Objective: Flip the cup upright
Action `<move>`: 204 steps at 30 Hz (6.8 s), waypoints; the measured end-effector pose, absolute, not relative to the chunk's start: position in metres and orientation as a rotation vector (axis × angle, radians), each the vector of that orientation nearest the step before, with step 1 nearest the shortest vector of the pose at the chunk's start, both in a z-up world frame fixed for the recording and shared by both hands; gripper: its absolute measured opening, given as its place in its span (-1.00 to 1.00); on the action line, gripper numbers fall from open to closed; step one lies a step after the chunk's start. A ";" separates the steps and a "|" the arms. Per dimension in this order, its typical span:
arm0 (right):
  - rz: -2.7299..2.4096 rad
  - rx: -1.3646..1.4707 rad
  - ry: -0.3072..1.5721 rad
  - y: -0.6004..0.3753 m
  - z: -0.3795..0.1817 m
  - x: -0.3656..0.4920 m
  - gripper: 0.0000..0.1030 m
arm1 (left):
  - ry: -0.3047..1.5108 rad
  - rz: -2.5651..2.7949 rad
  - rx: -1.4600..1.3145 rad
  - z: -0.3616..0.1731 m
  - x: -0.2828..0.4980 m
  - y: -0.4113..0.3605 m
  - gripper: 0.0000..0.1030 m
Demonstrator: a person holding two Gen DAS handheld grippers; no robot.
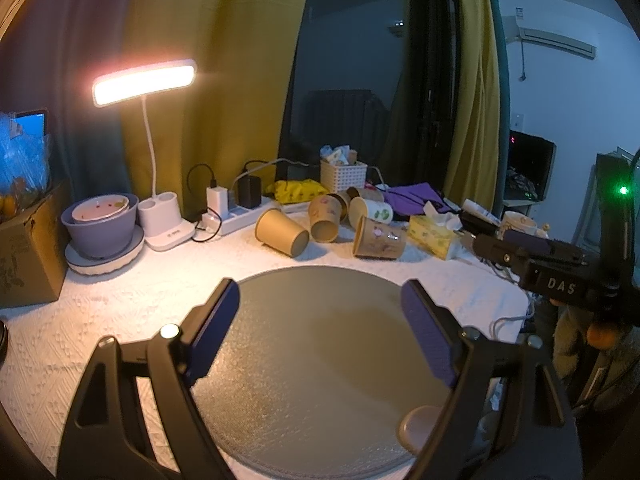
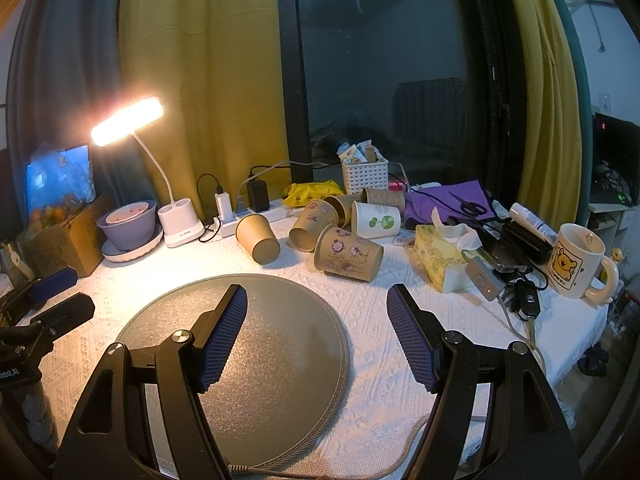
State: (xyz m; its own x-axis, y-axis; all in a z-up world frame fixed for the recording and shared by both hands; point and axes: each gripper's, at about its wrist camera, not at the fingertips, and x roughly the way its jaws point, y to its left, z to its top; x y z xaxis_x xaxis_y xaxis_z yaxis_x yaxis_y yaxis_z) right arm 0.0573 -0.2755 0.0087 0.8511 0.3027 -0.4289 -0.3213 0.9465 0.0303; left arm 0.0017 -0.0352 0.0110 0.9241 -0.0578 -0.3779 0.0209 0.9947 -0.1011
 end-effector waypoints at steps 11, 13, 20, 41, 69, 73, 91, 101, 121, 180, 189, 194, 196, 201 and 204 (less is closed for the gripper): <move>0.332 -0.057 0.458 -0.272 0.014 0.065 0.47 | 0.406 -0.048 -0.106 0.014 0.014 -0.037 0.63; 0.334 -0.060 0.464 -0.272 0.013 0.069 0.47 | 0.415 -0.051 -0.105 0.014 0.019 -0.038 0.63; 0.345 -0.069 0.493 -0.273 0.009 0.098 0.47 | 0.472 -0.051 -0.097 0.015 0.054 -0.042 0.63; 0.404 -0.070 0.594 -0.283 -0.005 0.249 0.47 | 0.695 0.048 -0.228 -0.005 0.214 -0.022 0.63; 0.425 -0.092 0.730 -0.253 -0.042 0.349 0.47 | 0.938 0.120 -0.396 -0.090 0.372 0.017 0.62; 0.421 -0.096 0.730 -0.253 -0.042 0.348 0.47 | 0.935 0.106 -0.360 -0.092 0.372 0.013 0.19; 0.397 -0.134 0.672 -0.235 -0.004 0.281 0.47 | 0.798 -0.007 -0.291 -0.042 0.283 0.003 0.18; 0.375 -0.159 0.647 -0.228 0.010 0.221 0.47 | 0.721 -0.064 -0.174 -0.022 0.202 -0.017 0.18; 0.575 -0.052 0.702 -0.226 0.009 0.084 0.47 | 0.567 -0.178 -0.124 -0.032 0.055 -0.060 0.18; 0.585 -0.233 0.615 -0.131 -0.045 0.155 0.31 | 0.613 0.069 -0.286 -0.061 0.037 0.040 0.53; 0.538 -0.307 0.606 -0.109 -0.055 0.174 0.31 | 0.633 0.119 -0.299 -0.066 0.041 0.046 0.53; 0.532 -0.319 0.624 -0.108 -0.058 0.173 0.32 | 0.642 0.126 -0.304 -0.066 0.043 0.047 0.53; 0.533 -0.326 0.634 -0.107 -0.060 0.171 0.32 | 0.642 0.125 -0.303 -0.066 0.043 0.047 0.53; 0.541 -0.321 0.655 -0.108 -0.064 0.166 0.36 | 0.634 0.124 -0.296 -0.065 0.042 0.044 0.53; 0.553 -0.315 0.657 -0.109 -0.062 0.162 0.53 | 0.631 0.132 -0.290 -0.064 0.041 0.044 0.53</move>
State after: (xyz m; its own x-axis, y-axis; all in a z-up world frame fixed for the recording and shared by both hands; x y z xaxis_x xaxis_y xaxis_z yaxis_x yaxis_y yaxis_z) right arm 0.1619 -0.1089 -0.0625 0.6562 0.3830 -0.6501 -0.5759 0.8110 -0.1035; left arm 0.0412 0.0436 -0.0643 0.8009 0.0336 -0.5979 -0.2089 0.9514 -0.2264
